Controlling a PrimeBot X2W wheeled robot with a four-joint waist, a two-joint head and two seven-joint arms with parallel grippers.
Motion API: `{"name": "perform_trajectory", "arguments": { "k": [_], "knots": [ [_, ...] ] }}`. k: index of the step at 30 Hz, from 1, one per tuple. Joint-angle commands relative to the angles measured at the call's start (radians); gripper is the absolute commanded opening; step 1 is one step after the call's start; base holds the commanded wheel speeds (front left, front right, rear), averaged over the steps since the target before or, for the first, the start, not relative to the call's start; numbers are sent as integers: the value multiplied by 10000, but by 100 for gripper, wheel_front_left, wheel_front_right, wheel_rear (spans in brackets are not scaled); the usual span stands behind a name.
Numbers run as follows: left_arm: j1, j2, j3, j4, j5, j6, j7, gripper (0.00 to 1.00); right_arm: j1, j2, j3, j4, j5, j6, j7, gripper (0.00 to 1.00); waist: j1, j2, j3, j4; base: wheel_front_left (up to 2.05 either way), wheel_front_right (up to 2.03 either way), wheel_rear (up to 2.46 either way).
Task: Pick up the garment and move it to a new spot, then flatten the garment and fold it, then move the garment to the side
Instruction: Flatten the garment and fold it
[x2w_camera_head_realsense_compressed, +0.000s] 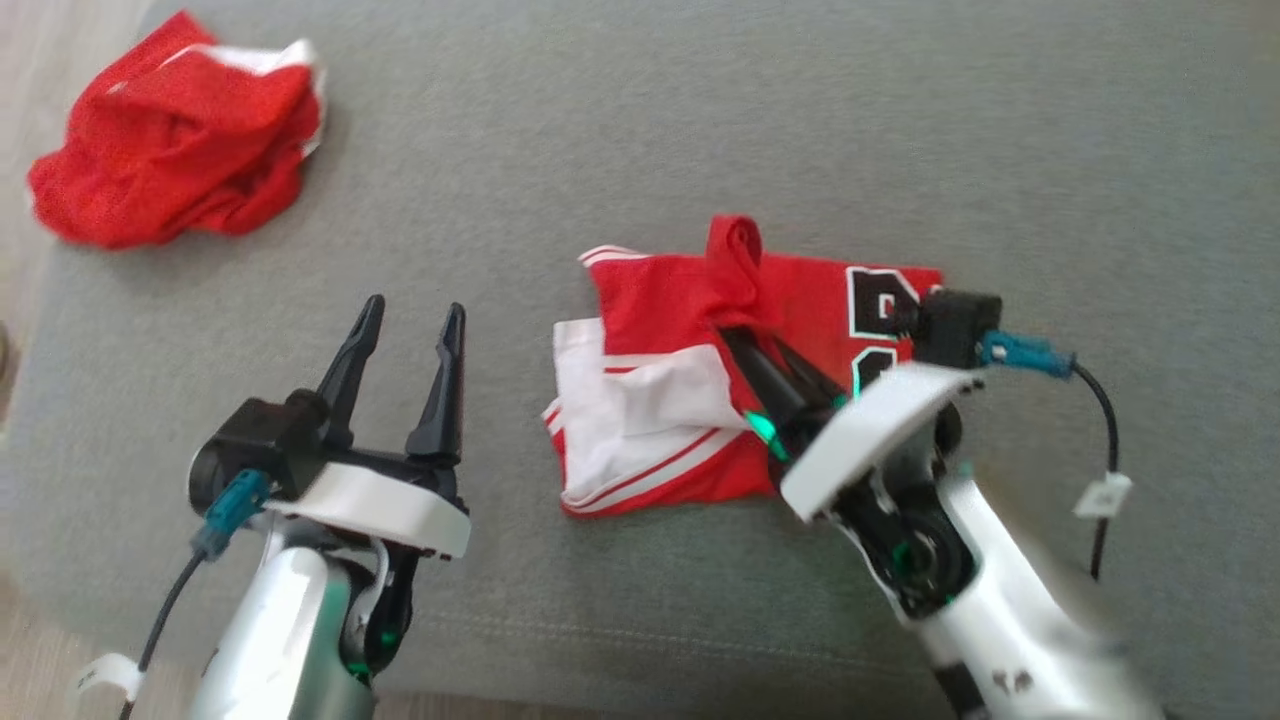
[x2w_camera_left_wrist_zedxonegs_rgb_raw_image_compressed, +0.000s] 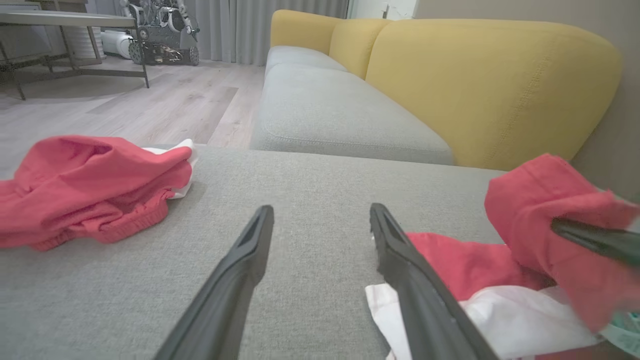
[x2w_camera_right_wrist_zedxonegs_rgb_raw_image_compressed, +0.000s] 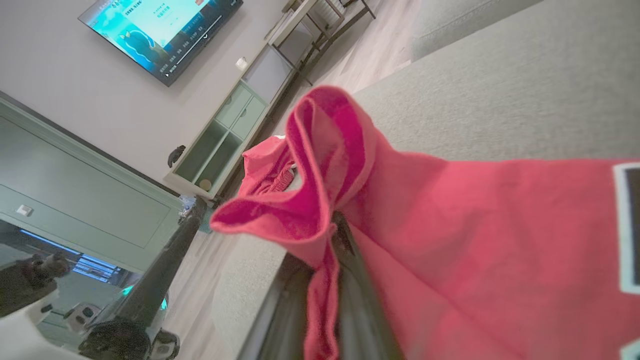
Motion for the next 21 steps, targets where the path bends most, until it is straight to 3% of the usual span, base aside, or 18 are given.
{"name": "perform_trajectory", "arguments": {
  "k": [1, 6, 7, 8, 9, 16, 21],
  "knots": [
    [-511, 52, 268, -271, 113, -37, -78, 100, -837, 27, 511, 275, 301, -7, -577, 0, 0, 0, 316, 414, 0, 0, 0],
    [-637, -36, 293, -248, 110, -75, -78, 100, -1791, 27, 1351, 1832, 780, -7, -1361, 0, 0, 0, 601, 684, 0, 0, 0],
    [-655, -48, 313, -252, 112, -84, -78, 100, -1927, 27, 1508, 2062, 873, -7, -1495, 11, 0, 0, 641, 699, 0, 0, 0],
    [-665, -56, 340, -251, 113, -87, -78, 100, -2054, 27, 1656, 2254, 955, -7, -1635, 47, 0, 0, 680, 702, 0, 0, 0],
    [-672, -62, 369, -252, 117, -90, -78, 100, -2182, 27, 1792, 2409, 1023, -7, -1792, 100, 0, 0, 713, 692, 0, 0, 0],
    [-650, -17, 558, -244, 188, -84, -78, 100, -2840, 27, 2450, 2387, 1264, -7, -2725, 100, 0, 0, 757, 411, 0, 0, 0],
    [-617, 58, 692, -231, 244, -53, -78, 100, -3029, 27, 2000, 2005, 691, -7, -3185, 100, 0, 0, 622, 75, 0, 0, 0]
  ]
}}
